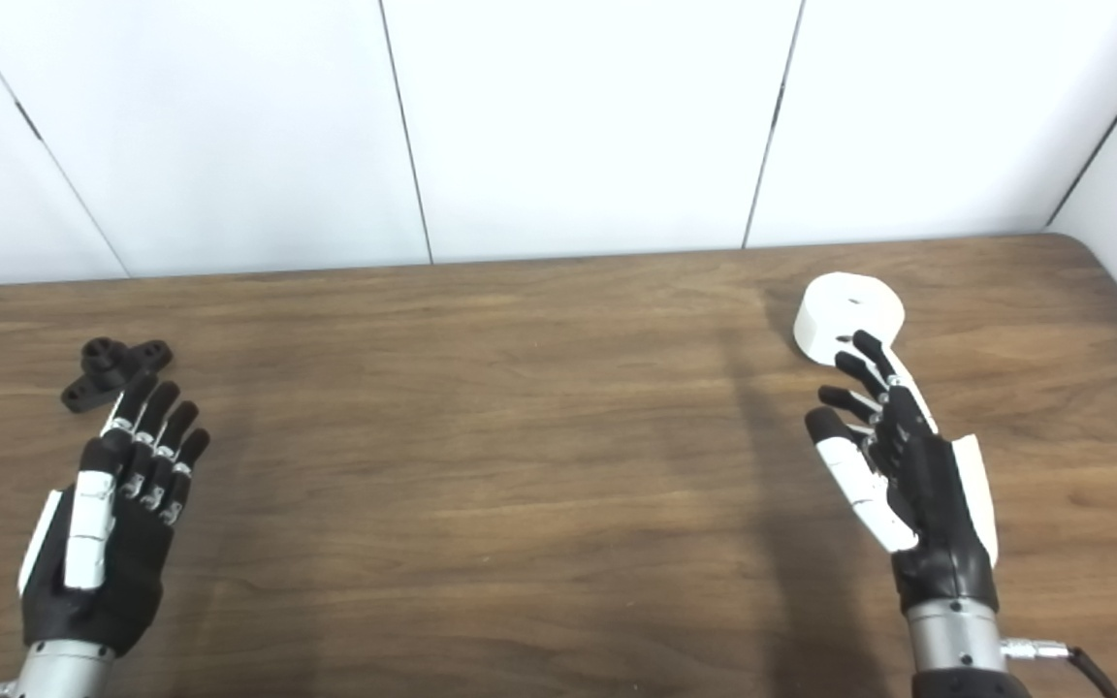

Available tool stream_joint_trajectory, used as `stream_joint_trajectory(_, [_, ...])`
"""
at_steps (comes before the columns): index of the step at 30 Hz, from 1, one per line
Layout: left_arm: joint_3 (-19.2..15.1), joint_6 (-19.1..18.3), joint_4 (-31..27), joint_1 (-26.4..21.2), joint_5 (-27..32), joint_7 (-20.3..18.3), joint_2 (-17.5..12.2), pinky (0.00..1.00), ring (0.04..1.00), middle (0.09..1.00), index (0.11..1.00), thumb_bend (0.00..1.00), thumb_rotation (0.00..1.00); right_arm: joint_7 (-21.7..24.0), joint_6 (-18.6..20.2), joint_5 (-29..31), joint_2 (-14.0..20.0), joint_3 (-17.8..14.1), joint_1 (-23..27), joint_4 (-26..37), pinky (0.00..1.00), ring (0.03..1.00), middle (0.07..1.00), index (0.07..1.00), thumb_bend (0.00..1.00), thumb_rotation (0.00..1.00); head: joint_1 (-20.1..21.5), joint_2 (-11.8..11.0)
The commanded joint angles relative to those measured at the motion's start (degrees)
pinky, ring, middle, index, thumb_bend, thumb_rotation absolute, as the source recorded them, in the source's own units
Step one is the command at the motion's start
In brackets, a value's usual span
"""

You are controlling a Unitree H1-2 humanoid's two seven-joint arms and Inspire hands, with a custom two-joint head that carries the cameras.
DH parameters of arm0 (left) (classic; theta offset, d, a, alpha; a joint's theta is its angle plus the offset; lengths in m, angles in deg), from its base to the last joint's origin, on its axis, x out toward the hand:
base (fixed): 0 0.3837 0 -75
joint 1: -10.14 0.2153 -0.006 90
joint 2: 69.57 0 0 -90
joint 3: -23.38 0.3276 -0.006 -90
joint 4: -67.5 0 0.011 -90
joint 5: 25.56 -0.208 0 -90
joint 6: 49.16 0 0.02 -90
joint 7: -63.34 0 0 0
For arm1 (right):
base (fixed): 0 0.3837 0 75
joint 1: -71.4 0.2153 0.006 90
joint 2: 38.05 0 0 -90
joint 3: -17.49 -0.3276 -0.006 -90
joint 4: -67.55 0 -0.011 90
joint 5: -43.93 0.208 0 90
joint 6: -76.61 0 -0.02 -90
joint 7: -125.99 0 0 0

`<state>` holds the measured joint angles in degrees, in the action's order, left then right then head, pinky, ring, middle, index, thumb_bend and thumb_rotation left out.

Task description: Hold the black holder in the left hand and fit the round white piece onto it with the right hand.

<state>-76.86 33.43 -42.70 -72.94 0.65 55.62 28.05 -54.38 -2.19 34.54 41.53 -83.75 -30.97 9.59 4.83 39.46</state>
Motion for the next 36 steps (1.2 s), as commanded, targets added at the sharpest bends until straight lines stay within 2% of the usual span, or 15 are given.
stream_joint_trajectory(1, [-0.31,2.06,-0.61,-1.22,1.26,-1.01,-0.24,1.0,1.0,1.0,1.0,0.65,0.65,-0.2,-1.51,-0.34,-0.5,0.61,-6.04,0.96,0.66,0.793,0.887,0.923,0.52,0.76,0.03,0.07])
stream_joint_trajectory(8, [-0.1,1.02,-1.18,-1.21,0.15,0.13,-0.18,1.0,1.0,1.0,1.0,0.63,0.66,-0.33,-2.14,-0.37,-0.62,0.66,-5.96,0.14,0.65,0.794,0.894,0.928,0.53,0.76,0.18,-0.8])
stream_joint_trajectory(17, [0.08,-0.46,-1.74,-1.52,-0.04,1.57,0.31,1.0,1.0,1.0,1.0,0.72,0.64,-0.49,-2.23,-0.56,-0.73,0.73,-5.7,-0.41,0.66,0.796,0.895,0.931,0.51,0.75,0.14,-1.44])
stream_joint_trajectory(20, [-0.11,0.07,-0.83,-1.56,0.2,1.46,0.42,1.0,1.0,1.0,1.0,0.72,0.62,-0.83,-3.2,-1.41,-0.86,1.09,-5.74,-1.27,0.65,0.791,0.889,0.926,0.51,0.76,-0.96,-3.43])
stream_joint_trajectory(22, [-0.01,1.89,-0.12,-1.48,-1.25,1.04,0.37,1.0,1.0,1.0,1.0,0.67,0.63,-1.23,-4.71,-1.89,-0.87,1.3,-5.83,-2.34,0.64,0.793,0.883,0.921,0.49,0.76,-1.38,-4.77])
stream_joint_trajectory(24, [0.13,3.78,-1.34,-2.48,-6.68,2.83,0.55,1.0,1.0,1.0,1.0,0.7,0.63,-1.56,-5.6,-1.52,-1.0,1.27,-5.81,-3.56,0.64,0.8,0.884,0.918,0.49,0.76,-3.43,-7.08])
stream_joint_trajectory(26, [-0.17,4.12,-3.39,-3.92,-11.88,4.74,0.06,1.0,0.998,1.0,0.984,0.84,0.61,-1.62,-6.56,-0.87,-0.89,1.18,-5.64,-4.89,0.65,0.812,0.894,0.921,0.49,0.76,-6.13,-8.93])
stream_joint_trajectory(27, [-0.43,3.16,-5.46,-4.97,-17.09,6.52,-0.65,1.0,0.978,0.975,0.968,0.88,0.6,-1.5,-7.11,-0.14,-0.73,1.05,-5.48,-5.66,0.65,0.817,0.897,0.925,0.46,0.75,-8.22,-10.0])
stream_joint_trajectory(28, [-0.52,2.54,-6.74,-5.66,-20.89,7.8,-1.06,0.94,0.929,0.942,0.947,0.93,0.61,-1.44,-7.56,0.41,-0.58,0.93,-5.3,-6.33,0.66,0.824,0.899,0.929,0.44,0.74,-9.32,-10.54])
stream_joint_trajectory(29, [-1.15,3.7,-7.64,-6.88,-27.2,10.18,-1.31,0.89,0.898,0.921,0.934,0.95,0.62,-1.19,-7.89,1.52,-0.42,0.73,-5.11,-7.02,0.67,0.829,0.901,0.931,0.42,0.73,-11.77,-11.84])
stream_joint_trajectory(31, [-2.19,7.0,-7.35,-8.98,-39.57,14.93,-2.2,0.53,0.637,0.713,0.816,0.79,0.56,-0.96,-9.61,3.23,0.04,0.4,-4.54,-8.94,0.69,0.839,0.909,0.941,0.38,0.7,-14.59,-13.8])
stream_joint_trajectory(32, [-3.04,7.64,-6.85,-9.86,-43.92,16.5,-3.56,0.47,0.589,0.672,0.795,0.76,0.54,-1.06,-11.25,3.5,0.49,0.26,-4.16,-10.61,0.69,0.839,0.909,0.942,0.37,0.7,-16.37,-14.56])
stream_joint_trajectory(33, [-3.79,6.47,-6.59,-10.46,-47.66,17.58,-4.93,0.44,0.575,0.678,0.795,0.71,0.51,-2.18,-12.22,2.22,0.51,0.07,-3.63,-12.14,0.67,0.839,0.915,0.946,0.35,0.69,-17.54,-15.47])
stream_joint_trajectory(35, [-4.81,4.61,-5.85,-11.3,-52.18,18.72,-6.56,0.44,0.612,0.714,0.81,0.65,0.44,-3.89,-13.98,0.46,0.57,-0.22,-2.68,-14.77,0.6,0.778,0.873,0.909,0.42,0.73,-19.04,-16.55])
stream_joint_trajectory(36, [-5.19,3.37,-5.38,-11.82,-54.5,19.09,-7.28,0.44,0.618,0.718,0.81,0.66,0.42,-4.58,-15.11,-0.11,0.73,-0.39,-2.14,-16.33,0.58,0.763,0.863,0.9,0.46,0.76,-20.18,-16.91])
